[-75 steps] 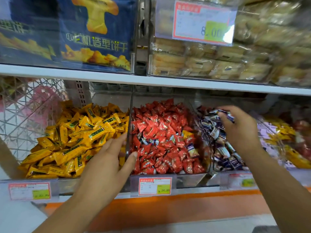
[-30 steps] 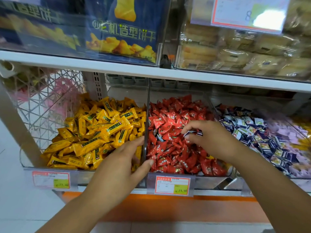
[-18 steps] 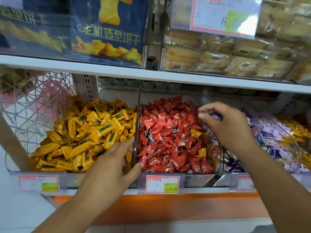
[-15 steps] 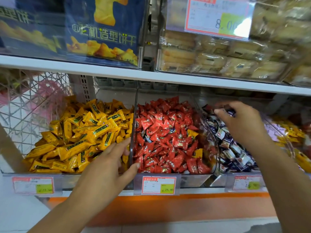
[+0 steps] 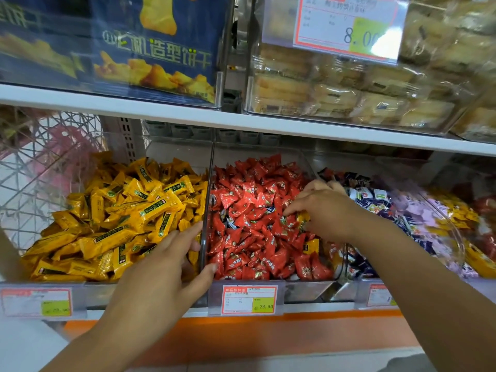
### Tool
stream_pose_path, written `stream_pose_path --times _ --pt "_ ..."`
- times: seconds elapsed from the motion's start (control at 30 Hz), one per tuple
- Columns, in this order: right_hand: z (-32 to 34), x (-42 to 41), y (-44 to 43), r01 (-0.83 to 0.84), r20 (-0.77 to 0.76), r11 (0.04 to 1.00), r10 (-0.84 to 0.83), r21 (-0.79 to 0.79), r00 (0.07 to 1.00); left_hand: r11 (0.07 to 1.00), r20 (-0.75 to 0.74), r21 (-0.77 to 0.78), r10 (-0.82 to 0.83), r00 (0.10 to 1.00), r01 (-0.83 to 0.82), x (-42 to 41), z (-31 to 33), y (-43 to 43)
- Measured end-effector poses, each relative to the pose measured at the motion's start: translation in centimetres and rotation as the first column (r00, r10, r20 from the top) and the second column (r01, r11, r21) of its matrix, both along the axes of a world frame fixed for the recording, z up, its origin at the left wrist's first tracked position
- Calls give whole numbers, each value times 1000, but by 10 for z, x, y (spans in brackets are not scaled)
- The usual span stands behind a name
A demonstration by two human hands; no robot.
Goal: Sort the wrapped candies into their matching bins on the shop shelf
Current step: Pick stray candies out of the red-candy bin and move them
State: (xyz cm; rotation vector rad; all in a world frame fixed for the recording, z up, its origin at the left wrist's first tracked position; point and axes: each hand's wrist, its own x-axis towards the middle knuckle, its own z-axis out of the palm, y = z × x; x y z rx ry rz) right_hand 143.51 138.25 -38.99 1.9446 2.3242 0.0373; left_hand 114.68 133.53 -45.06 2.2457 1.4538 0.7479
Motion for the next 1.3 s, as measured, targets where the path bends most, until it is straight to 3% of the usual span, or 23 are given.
stream_pose_path --times 0.17,0.33,0.43,0.6,0.73,0.8,0.87,0.93,1.0,1.07,1.13,1.2,1.3 --pt "3 3 1 43 -265 999 -49 -31 963 1000 -43 -9 29 999 -29 2 1 1" --pt "17 7 -6 17 -372 995 22 100 928 1000 -47 -3 30 998 -30 1 0 1" --pt "32 0 -12 69 -503 994 -15 89 864 1000 -63 0 26 998 -26 1 1 0" --pt "36 -43 -10 96 -812 992 14 86 583 999 -94 11 39 995 -38 1 1 -2" --pt "16 -96 12 139 -940 987 30 82 339 999 -114 24 42 993 -40 0 2 -1" --pt "8 -118 24 68 -962 995 47 68 270 999 -136 34 44 990 -40 0 1 0" --pt "7 -119 32 -35 -947 999 28 18 320 999 -152 40 40 988 -34 -1 1 0" --pt "20 -100 31 -90 -845 996 47 -1 532 999 -153 41 31 988 -25 -2 1 0" --pt "35 -68 24 -107 -592 994 84 -4 802 999 -159 53 20 987 -12 -3 1 1" --pt "46 -41 15 -121 -360 987 75 -107 930 998 -150 61 12 989 -3 -2 -1 2" --pt "46 -25 9 -125 -244 969 72 -213 967 998 -139 63 15 990 -7 -1 -2 4" --pt "37 -26 6 -178 -245 959 122 -220 962 999 -119 53 16 993 -10 0 -3 4" --pt "9 -51 12 -294 -332 956 277 1 902 999 -98 49 13 995 -9 1 -3 3"
